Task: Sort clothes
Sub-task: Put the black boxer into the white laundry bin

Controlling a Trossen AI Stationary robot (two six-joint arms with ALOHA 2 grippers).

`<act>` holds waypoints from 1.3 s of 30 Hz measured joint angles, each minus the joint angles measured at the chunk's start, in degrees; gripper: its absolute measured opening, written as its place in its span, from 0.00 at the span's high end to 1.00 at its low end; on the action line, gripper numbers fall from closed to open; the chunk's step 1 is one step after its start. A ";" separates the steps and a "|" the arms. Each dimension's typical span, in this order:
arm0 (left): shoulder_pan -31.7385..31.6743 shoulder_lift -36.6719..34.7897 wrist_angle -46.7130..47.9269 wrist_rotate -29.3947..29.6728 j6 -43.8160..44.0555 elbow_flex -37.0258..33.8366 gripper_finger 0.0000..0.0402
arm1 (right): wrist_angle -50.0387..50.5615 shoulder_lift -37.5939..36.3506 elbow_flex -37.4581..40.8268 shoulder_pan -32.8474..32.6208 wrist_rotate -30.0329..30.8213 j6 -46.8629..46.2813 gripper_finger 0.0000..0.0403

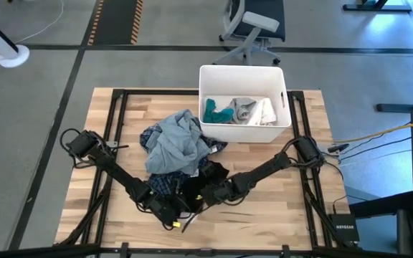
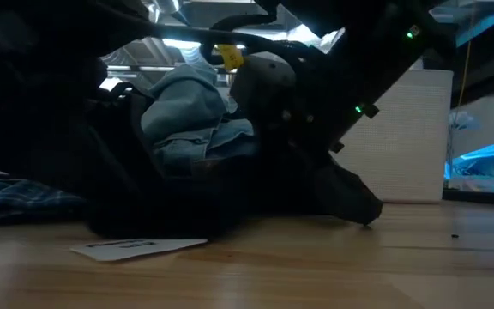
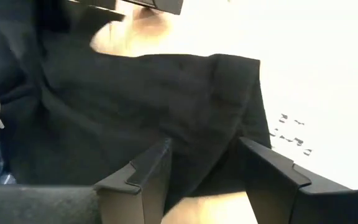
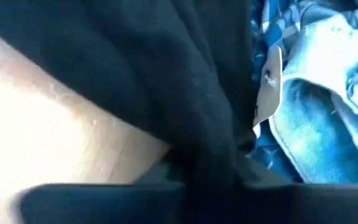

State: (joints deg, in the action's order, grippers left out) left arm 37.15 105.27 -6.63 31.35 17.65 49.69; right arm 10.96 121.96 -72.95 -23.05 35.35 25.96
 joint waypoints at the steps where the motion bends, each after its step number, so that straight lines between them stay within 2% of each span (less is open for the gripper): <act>1: 0.06 0.00 0.00 0.01 -0.16 0.00 0.56 | 0.64 -0.35 0.04 -0.08 -0.09 -0.80 0.91; 3: 0.35 0.00 0.09 0.65 -0.78 0.00 0.56 | 2.96 -1.18 0.21 -0.61 -0.34 -3.76 0.95; 5: 1.03 0.00 0.04 2.29 -1.67 0.00 0.56 | 6.30 -2.88 0.37 -1.48 0.42 -7.24 0.92; 9: 2.38 0.00 0.02 5.93 -3.32 0.00 0.56 | 12.48 -8.94 0.20 -4.09 5.61 -11.12 0.93; 14: 3.02 0.00 -0.04 8.32 -4.28 0.00 0.56 | 18.19 -16.81 0.22 -6.71 8.79 -14.86 0.97; 19: 2.89 0.00 -0.01 8.46 -3.50 0.00 0.56 | 19.08 -25.02 0.20 -7.32 14.53 -15.04 0.93; 23: 2.89 0.00 0.02 8.46 -3.19 0.00 0.56 | 19.10 -31.59 -1.38 -6.36 19.50 -11.56 0.95; 31: 2.89 0.00 0.14 8.44 -3.12 0.00 0.56 | 19.04 -39.50 -6.75 1.50 25.47 0.13 0.94; 36: 2.89 0.00 0.17 8.44 -3.10 0.00 0.56 | 19.18 -40.46 -8.30 10.34 25.42 4.79 0.93; 39: 2.89 0.00 0.20 8.44 -3.10 0.00 0.56 | 19.13 -40.40 -8.39 15.67 22.73 5.77 0.93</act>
State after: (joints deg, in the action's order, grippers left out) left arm 40.03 105.27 -6.44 39.79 14.55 49.69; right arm 30.09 81.56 -81.34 -7.38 58.08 31.73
